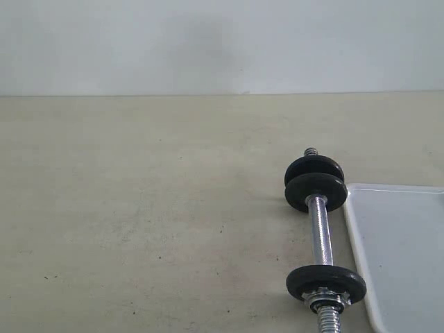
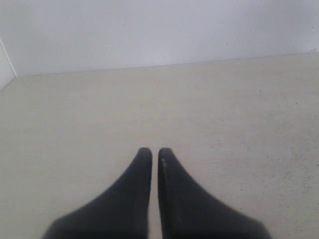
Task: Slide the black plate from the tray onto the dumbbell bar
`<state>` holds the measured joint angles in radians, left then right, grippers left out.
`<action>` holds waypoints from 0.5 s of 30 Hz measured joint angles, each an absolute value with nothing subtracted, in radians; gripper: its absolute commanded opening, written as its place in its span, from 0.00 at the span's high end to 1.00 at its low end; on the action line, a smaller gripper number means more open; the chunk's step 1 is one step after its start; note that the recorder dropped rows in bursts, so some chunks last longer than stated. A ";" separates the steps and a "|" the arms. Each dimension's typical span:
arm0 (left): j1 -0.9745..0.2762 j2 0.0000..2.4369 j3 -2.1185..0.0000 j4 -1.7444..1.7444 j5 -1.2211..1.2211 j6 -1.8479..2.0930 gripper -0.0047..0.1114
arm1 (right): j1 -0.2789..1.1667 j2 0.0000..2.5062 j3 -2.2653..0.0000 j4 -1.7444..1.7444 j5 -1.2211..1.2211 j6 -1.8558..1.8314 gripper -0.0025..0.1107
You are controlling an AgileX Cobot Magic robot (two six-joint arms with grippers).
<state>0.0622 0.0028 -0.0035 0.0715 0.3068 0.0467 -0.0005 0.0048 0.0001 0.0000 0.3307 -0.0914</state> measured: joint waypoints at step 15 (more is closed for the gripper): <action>0.062 0.003 -0.003 0.072 0.307 0.047 0.92 | -0.001 0.005 0.000 0.000 0.325 -0.091 0.98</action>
